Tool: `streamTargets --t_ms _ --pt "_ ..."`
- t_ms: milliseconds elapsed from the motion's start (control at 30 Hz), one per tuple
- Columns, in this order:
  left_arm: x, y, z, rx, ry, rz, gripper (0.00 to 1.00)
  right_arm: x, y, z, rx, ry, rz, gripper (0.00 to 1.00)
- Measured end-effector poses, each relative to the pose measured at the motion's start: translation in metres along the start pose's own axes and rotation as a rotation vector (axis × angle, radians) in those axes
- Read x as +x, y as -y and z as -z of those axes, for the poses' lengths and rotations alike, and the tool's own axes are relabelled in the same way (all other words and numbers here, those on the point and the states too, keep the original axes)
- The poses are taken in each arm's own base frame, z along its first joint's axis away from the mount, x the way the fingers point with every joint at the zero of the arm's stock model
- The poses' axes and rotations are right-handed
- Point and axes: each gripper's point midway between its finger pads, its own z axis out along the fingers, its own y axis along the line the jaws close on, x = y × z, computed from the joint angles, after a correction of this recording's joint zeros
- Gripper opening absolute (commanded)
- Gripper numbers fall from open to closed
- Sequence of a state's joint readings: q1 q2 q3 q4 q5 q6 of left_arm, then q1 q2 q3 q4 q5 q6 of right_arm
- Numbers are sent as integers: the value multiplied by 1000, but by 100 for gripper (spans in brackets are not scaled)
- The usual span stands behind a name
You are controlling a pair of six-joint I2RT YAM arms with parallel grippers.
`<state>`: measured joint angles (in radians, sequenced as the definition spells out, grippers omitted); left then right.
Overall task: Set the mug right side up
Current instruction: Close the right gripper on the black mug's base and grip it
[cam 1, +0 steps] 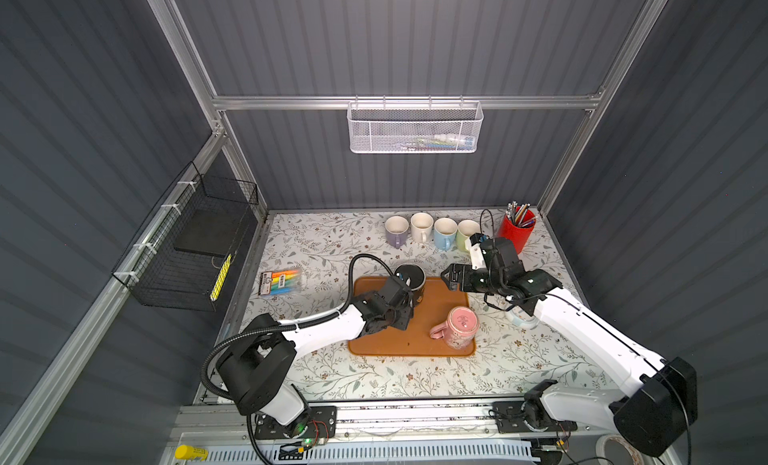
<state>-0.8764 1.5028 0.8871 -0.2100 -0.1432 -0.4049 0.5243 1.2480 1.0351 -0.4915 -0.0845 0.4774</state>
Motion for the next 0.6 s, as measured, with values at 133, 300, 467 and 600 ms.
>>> streamTargets --t_ms 133,300,467,600 --pt "-11 -14 40 -32 115 36 45 8 -13 -14 42 -36 54 81" --pt "-22 -29 85 -58 253 89 65 19 -28 -30 90 -62 103 76" --pt "-13 -43 98 -103 275 109 76 33 -41 -42 119 -86 135 72" --pt "-2 -54 102 -134 272 119 82 42 -50 -51 130 -98 147 72"
